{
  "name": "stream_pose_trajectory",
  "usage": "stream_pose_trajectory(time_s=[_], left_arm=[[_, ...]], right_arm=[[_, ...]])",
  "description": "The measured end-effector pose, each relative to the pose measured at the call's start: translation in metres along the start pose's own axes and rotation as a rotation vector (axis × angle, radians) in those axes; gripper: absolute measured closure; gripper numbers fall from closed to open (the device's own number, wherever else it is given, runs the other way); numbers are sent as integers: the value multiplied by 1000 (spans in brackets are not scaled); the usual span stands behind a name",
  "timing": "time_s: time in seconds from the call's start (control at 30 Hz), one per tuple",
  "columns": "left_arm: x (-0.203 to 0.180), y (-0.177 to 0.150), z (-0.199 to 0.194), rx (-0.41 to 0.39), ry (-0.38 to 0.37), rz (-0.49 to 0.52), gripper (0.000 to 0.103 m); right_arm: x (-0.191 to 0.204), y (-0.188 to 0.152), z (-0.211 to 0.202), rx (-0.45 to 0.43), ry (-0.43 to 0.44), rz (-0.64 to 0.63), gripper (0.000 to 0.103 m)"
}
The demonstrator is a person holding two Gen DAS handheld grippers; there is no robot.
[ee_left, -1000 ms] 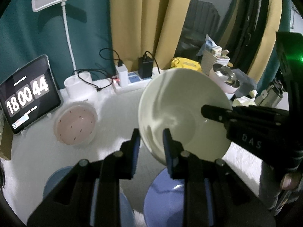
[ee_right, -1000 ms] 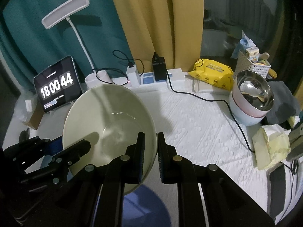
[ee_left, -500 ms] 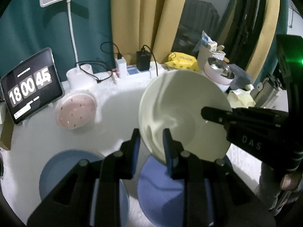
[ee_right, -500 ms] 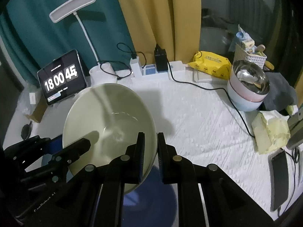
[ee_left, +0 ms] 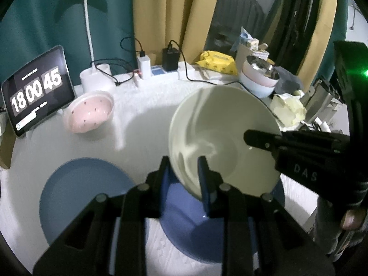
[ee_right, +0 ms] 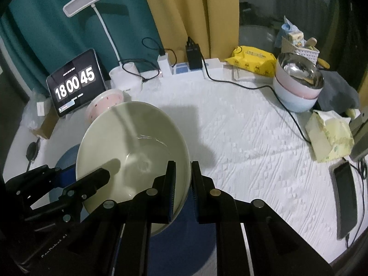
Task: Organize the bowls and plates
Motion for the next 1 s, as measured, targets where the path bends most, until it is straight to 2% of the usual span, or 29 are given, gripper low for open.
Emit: stream_pose_trajectory(time_s=[0.33, 0.8, 1.0], left_arm=[[-6, -20, 1, 22, -5, 0, 78], [-14, -50, 11, 65, 30, 24, 78], [-16, -54, 10, 54, 61, 53, 78]], right_arm=[[-2, -25, 1, 28, 9, 16, 89], [-4, -58, 10, 84, 17, 23, 89], [1, -62, 12, 75, -31, -15, 88]])
Point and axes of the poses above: each gripper's, at about its wrist camera, not at the fingertips, and z roughly the way its jaws point, x to its left, y to its top, the point moved 5 cm from there along z, roughly the way its jaws point, and after that the axes turned 11 degrees about -y, right-handed, at the moved point
